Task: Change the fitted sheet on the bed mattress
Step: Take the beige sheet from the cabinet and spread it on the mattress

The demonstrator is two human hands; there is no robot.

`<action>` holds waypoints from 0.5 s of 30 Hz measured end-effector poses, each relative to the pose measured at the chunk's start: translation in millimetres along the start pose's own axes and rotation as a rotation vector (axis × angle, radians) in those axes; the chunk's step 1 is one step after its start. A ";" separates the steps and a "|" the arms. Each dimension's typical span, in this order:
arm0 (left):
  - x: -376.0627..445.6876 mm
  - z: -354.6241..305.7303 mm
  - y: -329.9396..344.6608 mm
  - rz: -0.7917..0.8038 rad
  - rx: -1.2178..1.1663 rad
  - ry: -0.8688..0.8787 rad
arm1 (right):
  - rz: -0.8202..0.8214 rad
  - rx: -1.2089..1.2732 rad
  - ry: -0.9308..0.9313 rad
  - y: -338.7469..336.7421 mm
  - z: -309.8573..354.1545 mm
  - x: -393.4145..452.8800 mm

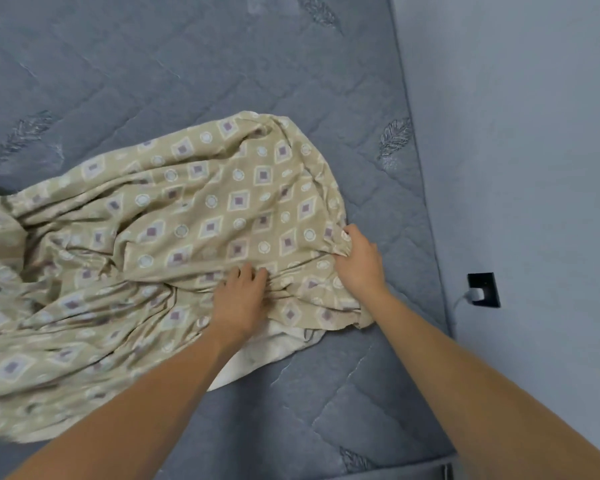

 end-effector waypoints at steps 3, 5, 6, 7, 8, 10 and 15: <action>12.7 -35.2 -16.5 0.112 -0.156 0.151 | -0.151 -0.019 0.055 -43.7 -25.2 -5.3; 13.5 -70.0 -28.5 0.098 -0.244 0.249 | -0.258 -0.026 0.129 -74.3 -46.6 -22.5; 10.5 -84.9 -26.7 0.104 -0.297 0.291 | -0.289 -0.027 0.162 -84.7 -59.1 -35.1; 4.4 -98.1 -22.0 0.151 -0.347 0.323 | -0.289 -0.025 0.194 -91.8 -73.2 -51.1; -3.5 -108.9 -14.2 0.235 -0.384 0.353 | -0.264 -0.022 0.230 -94.3 -88.8 -67.2; -21.7 -122.0 0.1 0.401 -0.430 0.364 | -0.141 -0.033 0.315 -92.3 -117.3 -95.5; -21.3 -112.7 -5.7 0.043 -0.323 0.244 | 0.073 -0.153 0.383 -81.2 -134.5 -97.2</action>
Point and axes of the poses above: each hand's wrist, its own x-axis towards the middle knuckle, its own y-axis out of the palm, z = x × y, the point moved 2 cm from there along x, towards the middle knuckle, and after that the axes turned 5 degrees about y, right-handed, at the moved point
